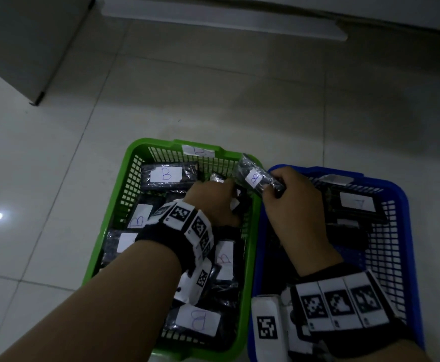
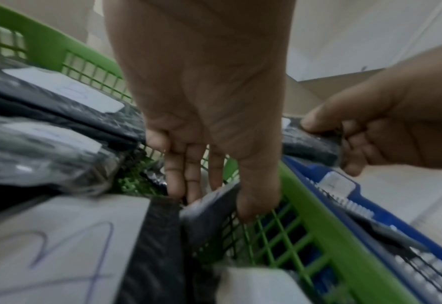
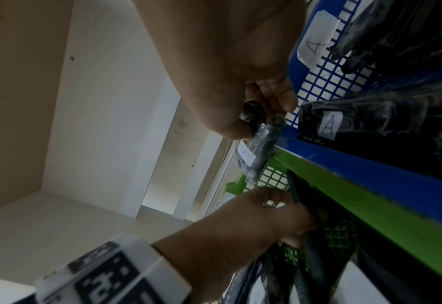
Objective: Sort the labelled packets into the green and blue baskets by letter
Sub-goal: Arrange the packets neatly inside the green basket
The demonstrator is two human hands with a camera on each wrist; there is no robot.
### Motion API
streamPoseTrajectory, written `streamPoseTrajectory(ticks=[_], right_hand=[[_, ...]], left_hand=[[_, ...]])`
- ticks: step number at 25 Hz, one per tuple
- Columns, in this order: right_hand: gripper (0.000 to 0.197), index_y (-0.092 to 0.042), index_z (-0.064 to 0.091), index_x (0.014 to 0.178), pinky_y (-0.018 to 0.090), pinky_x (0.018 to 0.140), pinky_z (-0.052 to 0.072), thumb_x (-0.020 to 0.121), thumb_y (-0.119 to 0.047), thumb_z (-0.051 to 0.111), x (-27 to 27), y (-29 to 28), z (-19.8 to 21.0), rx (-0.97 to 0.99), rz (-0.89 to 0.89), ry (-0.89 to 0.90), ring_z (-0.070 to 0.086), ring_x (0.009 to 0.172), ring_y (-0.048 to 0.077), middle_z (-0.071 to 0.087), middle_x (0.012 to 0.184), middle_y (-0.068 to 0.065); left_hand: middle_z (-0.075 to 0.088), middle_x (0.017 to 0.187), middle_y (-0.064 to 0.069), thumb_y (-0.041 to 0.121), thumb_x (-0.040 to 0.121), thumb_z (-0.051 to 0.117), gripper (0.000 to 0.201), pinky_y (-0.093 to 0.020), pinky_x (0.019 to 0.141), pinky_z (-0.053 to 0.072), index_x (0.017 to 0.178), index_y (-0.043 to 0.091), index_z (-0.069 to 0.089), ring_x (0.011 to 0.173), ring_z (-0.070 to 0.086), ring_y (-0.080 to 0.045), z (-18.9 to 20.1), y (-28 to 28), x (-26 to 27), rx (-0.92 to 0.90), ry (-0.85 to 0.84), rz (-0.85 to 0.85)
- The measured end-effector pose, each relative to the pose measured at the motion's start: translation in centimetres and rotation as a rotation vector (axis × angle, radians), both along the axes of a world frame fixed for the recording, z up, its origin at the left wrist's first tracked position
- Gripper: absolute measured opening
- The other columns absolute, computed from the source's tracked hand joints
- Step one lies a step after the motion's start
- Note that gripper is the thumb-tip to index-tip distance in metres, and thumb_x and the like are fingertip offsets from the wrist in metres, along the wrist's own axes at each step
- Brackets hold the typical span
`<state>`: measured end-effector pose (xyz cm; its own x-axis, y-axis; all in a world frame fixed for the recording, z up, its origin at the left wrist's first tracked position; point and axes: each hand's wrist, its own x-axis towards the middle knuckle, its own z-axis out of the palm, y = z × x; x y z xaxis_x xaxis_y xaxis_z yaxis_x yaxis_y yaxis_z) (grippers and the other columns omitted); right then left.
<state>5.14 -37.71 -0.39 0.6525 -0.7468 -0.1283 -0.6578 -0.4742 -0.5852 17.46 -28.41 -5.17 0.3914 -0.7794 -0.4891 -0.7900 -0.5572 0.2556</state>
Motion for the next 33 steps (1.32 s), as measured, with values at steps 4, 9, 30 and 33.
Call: streamPoseTrajectory(ticks=[4, 9, 30, 33], right_hand=[[0.025, -0.015, 0.056, 0.115, 0.022, 0.077, 0.039, 0.091, -0.011, 0.053, 0.0, -0.4, 0.6, -0.037, -0.042, -0.028, 0.053, 0.101, 0.021, 0.054, 0.115, 0.008], [0.03, -0.008, 0.063, 0.112, 0.024, 0.089, 0.039, 0.086, 0.002, 0.053, 2.8, 1.7, -0.7, -0.01, 0.101, 0.028, 0.047, 0.108, 0.023, 0.048, 0.116, 0.009], [0.027, -0.008, 0.063, 0.109, 0.032, 0.083, 0.039, 0.094, -0.008, 0.041, 5.2, 4.5, -3.3, -0.061, 0.563, 0.558, 0.053, 0.111, 0.031, 0.057, 0.119, 0.014], [0.026, -0.003, 0.063, 0.108, 0.033, 0.09, 0.04, 0.095, -0.004, 0.04, 4.7, 4.6, -3.5, -0.07, 0.646, 0.716, 0.055, 0.111, 0.031, 0.06, 0.119, 0.014]], left_hand=[[0.065, 0.111, -0.008, 0.036, 0.084, 0.06, 0.041, -0.028, 0.08, 0.047, 0.119, 0.016, 0.056, 0.094, 0.06, -0.023, 2.0, 1.2, 1.4, -0.149, 0.286, 0.38], [0.044, 0.115, -0.009, 0.031, 0.083, 0.053, 0.043, -0.03, 0.09, 0.038, 0.122, 0.014, 0.05, 0.107, 0.048, -0.028, 2.9, 5.0, 3.7, -0.431, 0.167, 0.53], [0.044, 0.115, -0.006, 0.022, 0.077, 0.067, 0.026, -0.042, 0.088, 0.037, 0.101, 0.021, 0.057, 0.108, 0.046, -0.029, 0.5, 8.1, 7.2, -0.232, -0.353, 0.256], [0.043, 0.1, -0.001, 0.026, 0.069, 0.076, 0.026, -0.038, 0.08, 0.047, 0.088, 0.018, 0.06, 0.096, 0.051, -0.026, 0.8, 8.3, 6.9, -0.319, -0.214, 0.245]])
